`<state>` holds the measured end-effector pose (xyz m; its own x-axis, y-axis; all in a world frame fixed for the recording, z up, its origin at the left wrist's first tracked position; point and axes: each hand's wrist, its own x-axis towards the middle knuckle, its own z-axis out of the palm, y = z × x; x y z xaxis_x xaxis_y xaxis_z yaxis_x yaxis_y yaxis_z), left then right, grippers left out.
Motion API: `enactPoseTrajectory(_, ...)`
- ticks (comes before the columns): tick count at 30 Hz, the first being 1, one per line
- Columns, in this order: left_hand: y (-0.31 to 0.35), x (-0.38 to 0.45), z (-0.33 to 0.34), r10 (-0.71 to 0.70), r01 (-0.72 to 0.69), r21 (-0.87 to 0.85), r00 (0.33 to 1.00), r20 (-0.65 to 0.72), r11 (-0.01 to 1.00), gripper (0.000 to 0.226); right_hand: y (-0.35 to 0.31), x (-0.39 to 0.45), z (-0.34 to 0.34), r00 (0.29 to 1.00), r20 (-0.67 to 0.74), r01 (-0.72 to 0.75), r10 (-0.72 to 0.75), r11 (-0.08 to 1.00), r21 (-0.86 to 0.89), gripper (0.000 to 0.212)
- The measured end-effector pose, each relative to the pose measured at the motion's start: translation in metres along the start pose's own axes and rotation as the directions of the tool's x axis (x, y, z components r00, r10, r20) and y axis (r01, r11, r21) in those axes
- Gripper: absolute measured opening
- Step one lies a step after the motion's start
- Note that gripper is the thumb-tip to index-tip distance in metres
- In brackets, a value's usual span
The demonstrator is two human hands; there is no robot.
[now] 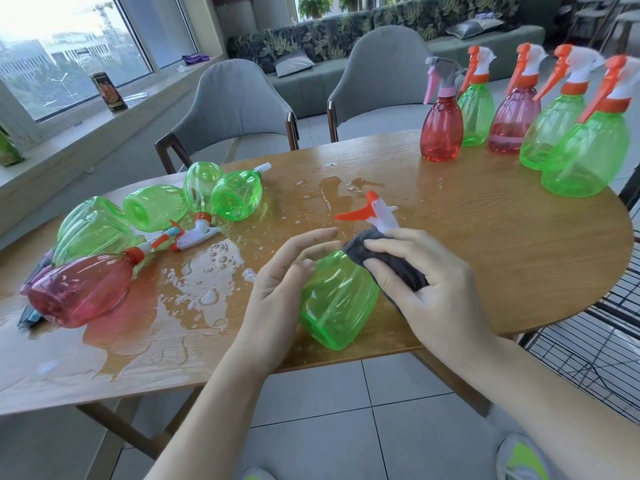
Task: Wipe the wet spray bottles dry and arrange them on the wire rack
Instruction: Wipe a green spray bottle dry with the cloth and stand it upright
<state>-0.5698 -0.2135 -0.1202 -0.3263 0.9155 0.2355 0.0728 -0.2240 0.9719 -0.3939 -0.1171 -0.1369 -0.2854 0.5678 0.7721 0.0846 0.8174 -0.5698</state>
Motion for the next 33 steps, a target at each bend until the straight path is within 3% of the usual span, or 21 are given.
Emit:
enactPoseTrajectory(3, -0.003, -0.003, 0.009, 0.044, -0.036, 0.153, 0.998, -0.048, 0.988, 0.04, 0.002, -0.006, 0.006, 0.999, -0.026, -0.022, 0.022, 0.999, -0.031, 0.019)
enactPoseTrajectory(7, -0.004, -0.008, 0.014, 0.04, -0.027, 0.25, 0.998, -0.047, 0.968, 0.04, -0.001, 0.002, 0.003, 0.969, 0.049, -0.248, 0.244, 0.96, 0.133, 0.019)
enactPoseTrajectory(11, 0.001, -0.016, 0.016, 0.04, -0.036, 0.371, 0.999, -0.004, 0.928, 0.046, -0.009, -0.001, -0.002, 0.948, 0.097, -0.319, 0.304, 0.914, 0.249, 0.017)
enactPoseTrajectory(18, 0.001, -0.026, 0.013, 0.061, -0.055, 0.408, 0.998, -0.001, 0.911, 0.042, -0.018, -0.015, -0.012, 0.966, 0.164, -0.24, 0.2, 0.93, 0.28, 0.018)
enactPoseTrajectory(26, -0.005, -0.026, 0.014, 0.054, -0.023, 0.379, 0.996, -0.071, 0.925, 0.045, -0.03, -0.032, -0.016, 0.985, 0.172, -0.005, -0.025, 0.985, 0.17, 0.018)
enactPoseTrajectory(33, -0.008, -0.026, 0.014, -0.001, 0.03, 0.355, 0.997, -0.082, 0.934, 0.05, -0.035, -0.038, -0.015, 0.984, 0.168, 0.034, -0.058, 0.989, 0.141, 0.017)
